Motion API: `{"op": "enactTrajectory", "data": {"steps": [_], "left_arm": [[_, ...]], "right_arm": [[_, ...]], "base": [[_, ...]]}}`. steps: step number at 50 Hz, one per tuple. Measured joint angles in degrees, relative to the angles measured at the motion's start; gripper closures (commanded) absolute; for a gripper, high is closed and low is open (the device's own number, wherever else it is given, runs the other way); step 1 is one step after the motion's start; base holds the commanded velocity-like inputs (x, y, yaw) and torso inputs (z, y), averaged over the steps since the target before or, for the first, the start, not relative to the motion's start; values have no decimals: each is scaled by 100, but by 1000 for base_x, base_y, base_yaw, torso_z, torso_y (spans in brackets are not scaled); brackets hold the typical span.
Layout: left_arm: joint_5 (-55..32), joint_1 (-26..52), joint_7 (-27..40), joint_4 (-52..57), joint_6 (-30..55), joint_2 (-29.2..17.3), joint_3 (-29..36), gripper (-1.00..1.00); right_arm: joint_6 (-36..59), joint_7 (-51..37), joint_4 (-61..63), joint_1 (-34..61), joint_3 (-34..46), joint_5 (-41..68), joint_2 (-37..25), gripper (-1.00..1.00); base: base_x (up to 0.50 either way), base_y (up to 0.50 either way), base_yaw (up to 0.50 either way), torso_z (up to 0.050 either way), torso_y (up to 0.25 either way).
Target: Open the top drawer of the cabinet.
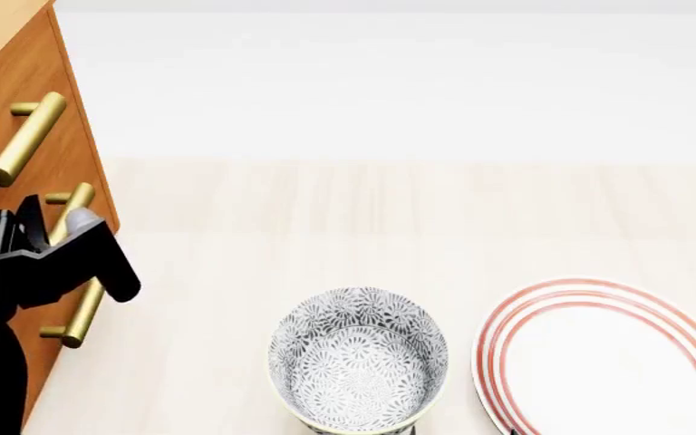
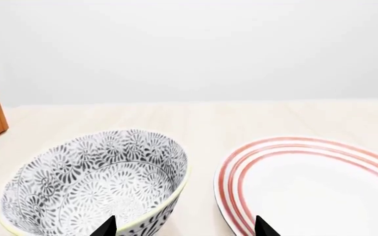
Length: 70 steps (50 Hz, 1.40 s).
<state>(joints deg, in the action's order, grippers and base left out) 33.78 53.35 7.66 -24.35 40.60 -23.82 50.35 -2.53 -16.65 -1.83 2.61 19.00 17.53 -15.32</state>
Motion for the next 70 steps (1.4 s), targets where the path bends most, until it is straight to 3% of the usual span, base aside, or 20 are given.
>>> {"op": "enactTrajectory", "data": {"steps": [4,5,31,70], "left_arm": [[-14,20,44,-86,-36,24,-7,-100],[-18,24,53,-105,-43,30,-9,100],[-73,50,217,-149,-44,104,41,100],[206,112,-172,218,167,835,442,100]], "right_arm": [[-3,-3,-7,3,9,11,-4,-100],[-4,-4,-10,5,12,13,-5,-100],[-29,-7,-85,25,81,74,-35,-100],[-55,-45,-125,70,147,162,-81,-100]], "base": [[0,0,0,0,0],[0,0,0,0,0],[0,0,0,0,0],[3,0,-3,0,0]]}}
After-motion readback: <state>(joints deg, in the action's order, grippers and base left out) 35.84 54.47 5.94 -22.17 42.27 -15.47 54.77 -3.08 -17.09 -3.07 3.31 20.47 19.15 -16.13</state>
